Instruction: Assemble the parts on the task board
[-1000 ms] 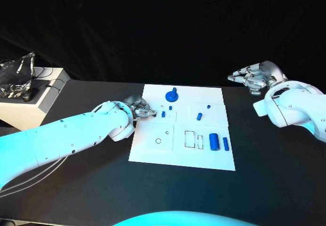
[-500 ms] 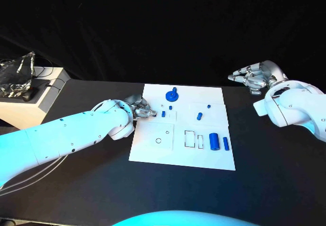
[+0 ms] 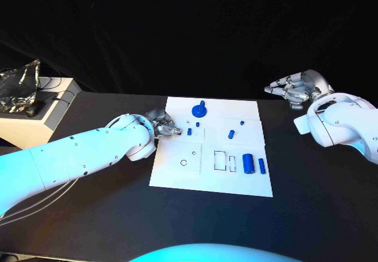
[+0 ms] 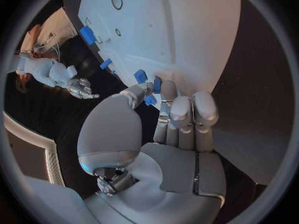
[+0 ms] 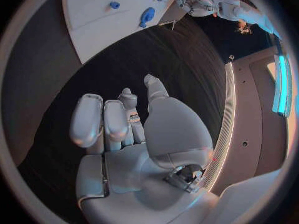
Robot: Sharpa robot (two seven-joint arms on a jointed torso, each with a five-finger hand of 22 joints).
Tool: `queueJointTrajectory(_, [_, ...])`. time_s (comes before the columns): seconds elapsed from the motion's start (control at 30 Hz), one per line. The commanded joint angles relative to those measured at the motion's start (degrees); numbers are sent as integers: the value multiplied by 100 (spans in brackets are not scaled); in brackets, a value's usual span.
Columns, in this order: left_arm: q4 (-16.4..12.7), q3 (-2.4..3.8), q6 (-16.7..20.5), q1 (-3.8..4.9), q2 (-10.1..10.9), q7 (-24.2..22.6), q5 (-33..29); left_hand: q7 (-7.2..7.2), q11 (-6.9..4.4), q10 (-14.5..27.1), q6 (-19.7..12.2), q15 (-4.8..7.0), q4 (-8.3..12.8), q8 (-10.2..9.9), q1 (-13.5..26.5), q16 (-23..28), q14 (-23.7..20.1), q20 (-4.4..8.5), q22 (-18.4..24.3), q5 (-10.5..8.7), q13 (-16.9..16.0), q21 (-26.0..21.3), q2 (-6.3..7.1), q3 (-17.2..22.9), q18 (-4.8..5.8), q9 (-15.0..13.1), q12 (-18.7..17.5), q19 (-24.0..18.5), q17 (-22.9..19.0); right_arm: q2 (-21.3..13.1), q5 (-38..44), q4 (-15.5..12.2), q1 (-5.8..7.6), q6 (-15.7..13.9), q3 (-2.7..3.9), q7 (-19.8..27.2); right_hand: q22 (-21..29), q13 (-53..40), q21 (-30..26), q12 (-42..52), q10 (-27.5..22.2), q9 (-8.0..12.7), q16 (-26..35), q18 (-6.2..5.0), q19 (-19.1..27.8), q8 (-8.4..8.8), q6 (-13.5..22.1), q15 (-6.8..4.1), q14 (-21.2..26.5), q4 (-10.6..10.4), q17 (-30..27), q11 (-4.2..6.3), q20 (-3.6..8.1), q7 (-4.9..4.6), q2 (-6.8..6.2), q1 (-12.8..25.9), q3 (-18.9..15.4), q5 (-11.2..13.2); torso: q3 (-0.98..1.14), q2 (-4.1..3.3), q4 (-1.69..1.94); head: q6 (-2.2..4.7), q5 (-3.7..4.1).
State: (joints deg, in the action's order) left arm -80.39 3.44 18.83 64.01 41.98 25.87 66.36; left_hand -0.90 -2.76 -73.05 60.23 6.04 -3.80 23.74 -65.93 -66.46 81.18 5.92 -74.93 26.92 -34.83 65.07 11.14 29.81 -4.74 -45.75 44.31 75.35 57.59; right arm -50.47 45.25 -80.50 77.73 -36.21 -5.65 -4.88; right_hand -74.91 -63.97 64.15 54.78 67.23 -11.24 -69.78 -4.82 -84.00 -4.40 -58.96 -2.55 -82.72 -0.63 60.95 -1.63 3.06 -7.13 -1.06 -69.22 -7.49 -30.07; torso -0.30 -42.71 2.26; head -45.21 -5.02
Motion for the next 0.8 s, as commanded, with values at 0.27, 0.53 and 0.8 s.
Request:
queueJointTrajectory(0.27, [59,-37,-519,-28,-69,269,-118,114,-151,-138,139,47,351,-85,-113,-32,-1,38,-423,9,49,-13,-91,84,109,151,2,16,15,-2,55,-13,-2,13,2,39,-861,-6,-33,-26,-38,8,31,-28,-227,35,-19,-16,-5,21,-6,20,41,-34,29,-2,-12,-33,1,10,5,-8,5])
queueJointTrajectory(0.53, [76,-37,-628,-22,-103,331,-133,164,-173,-151,214,62,215,-109,-67,-68,6,63,-438,16,71,16,-75,-153,136,189,48,38,43,-3,56,-13,-2,11,2,39,-861,-6,-33,-26,-38,8,31,-28,-227,35,-19,-16,-5,21,-6,20,41,-34,29,-2,-12,-33,-3,7,1,4,0])
queueJointTrajectory(0.8, [90,-37,-663,-20,-127,356,-135,199,-188,-143,279,71,20,-104,8,-109,9,75,-459,9,88,46,-63,-442,153,196,113,53,70,-3,57,-13,-2,8,2,40,-861,-2,-35,-37,-40,9,33,-28,-226,35,-17,-16,-5,19,-7,21,41,-35,24,-9,-9,-45,-5,6,6,-3,3])
